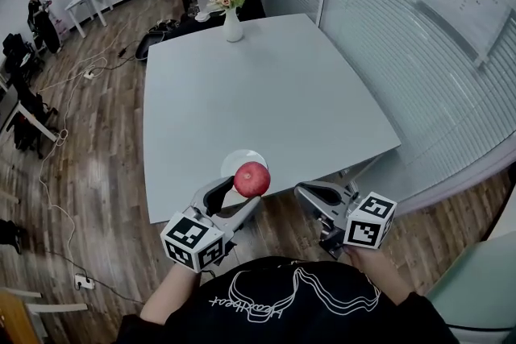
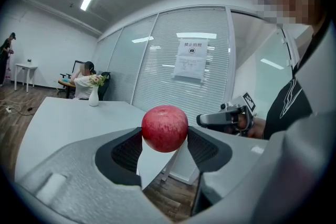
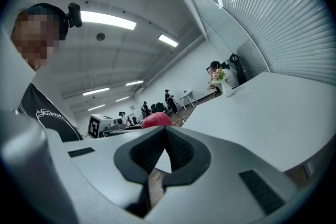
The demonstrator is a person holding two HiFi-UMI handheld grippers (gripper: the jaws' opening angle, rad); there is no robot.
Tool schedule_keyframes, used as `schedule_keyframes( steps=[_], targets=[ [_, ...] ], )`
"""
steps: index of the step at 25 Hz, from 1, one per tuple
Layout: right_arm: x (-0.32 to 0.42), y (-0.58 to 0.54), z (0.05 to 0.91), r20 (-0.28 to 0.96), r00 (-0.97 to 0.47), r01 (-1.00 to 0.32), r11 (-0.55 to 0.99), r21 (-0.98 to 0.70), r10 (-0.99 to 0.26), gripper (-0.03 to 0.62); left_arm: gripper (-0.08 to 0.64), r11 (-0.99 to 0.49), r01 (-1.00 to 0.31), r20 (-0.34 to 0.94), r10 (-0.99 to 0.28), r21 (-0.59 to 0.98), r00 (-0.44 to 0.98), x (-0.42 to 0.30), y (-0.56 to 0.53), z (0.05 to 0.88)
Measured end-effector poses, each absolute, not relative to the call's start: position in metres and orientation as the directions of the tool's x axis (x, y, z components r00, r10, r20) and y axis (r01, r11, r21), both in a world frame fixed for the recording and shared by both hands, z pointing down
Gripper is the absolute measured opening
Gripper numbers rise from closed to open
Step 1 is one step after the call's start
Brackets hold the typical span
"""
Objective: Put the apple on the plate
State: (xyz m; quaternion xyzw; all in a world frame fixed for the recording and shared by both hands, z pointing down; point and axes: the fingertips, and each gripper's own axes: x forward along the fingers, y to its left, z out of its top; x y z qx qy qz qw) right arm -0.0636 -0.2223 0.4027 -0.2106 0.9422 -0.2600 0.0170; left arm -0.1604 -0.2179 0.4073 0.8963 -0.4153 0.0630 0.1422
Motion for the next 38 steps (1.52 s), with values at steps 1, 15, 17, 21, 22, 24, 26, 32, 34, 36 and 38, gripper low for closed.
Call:
schedule_keyframes(
  steps=[1,15,17,21,22,24,26,32,34,36,38],
  targets=[
    [-0.065,-0.225,0.406,0.080,-0.906,-0.396,0.768,-0.503,-0.415,0.009,0.276,-0.616,-0.761,0.235,-0.724,0.204,0.649,-0.163,-0.221,0.411],
    [-0.062,-0.251,0.448,0.131,-0.864,-0.468,0.678,-0.567,-0.486,0.009,0.275,-0.572,-0.803,0.358,-0.723,0.167,0.591,-0.187,-0.278,0.496],
    [-0.061,-0.255,0.452,0.129,-0.862,-0.468,0.672,-0.574,-0.490,0.009,0.275,-0.561,-0.812,0.378,-0.725,0.161,0.576,-0.192,-0.284,0.508],
    [-0.056,-0.261,0.460,0.164,-0.848,-0.500,0.659,-0.561,-0.504,0.009,0.275,-0.548,-0.826,0.413,-0.727,0.134,0.549,-0.198,-0.298,0.532],
    [-0.055,-0.263,0.462,0.167,-0.846,-0.504,0.656,-0.562,-0.507,0.009,0.276,-0.548,-0.828,0.422,-0.727,0.119,0.541,-0.200,-0.301,0.538],
    [-0.054,-0.264,0.464,0.171,-0.842,-0.508,0.646,-0.570,-0.511,0.009,0.275,-0.554,-0.828,0.440,-0.724,0.089,0.531,-0.203,-0.306,0.550],
    [-0.050,-0.264,0.465,0.175,-0.838,-0.514,0.640,-0.571,-0.517,0.009,0.276,-0.564,-0.822,0.457,-0.714,0.073,0.530,-0.201,-0.308,0.562],
    [-0.041,-0.264,0.470,0.213,-0.816,-0.552,0.618,-0.560,-0.537,0.009,0.276,-0.563,-0.825,0.491,-0.707,0.044,0.509,-0.210,-0.316,0.594],
    [-0.037,-0.264,0.473,0.219,-0.810,-0.560,0.606,-0.565,-0.544,0.009,0.275,-0.567,-0.823,0.502,-0.704,0.028,0.502,-0.212,-0.318,0.601],
    [-0.036,-0.262,0.476,0.219,-0.810,-0.558,0.598,-0.575,-0.545,0.009,0.276,-0.573,-0.819,0.507,-0.700,0.022,0.503,-0.210,-0.320,0.606],
    [-0.035,-0.260,0.479,0.227,-0.811,-0.558,0.593,-0.580,-0.540,0.009,0.275,-0.577,-0.817,0.504,-0.701,0.016,0.505,-0.209,-0.322,0.610]
  ],
)
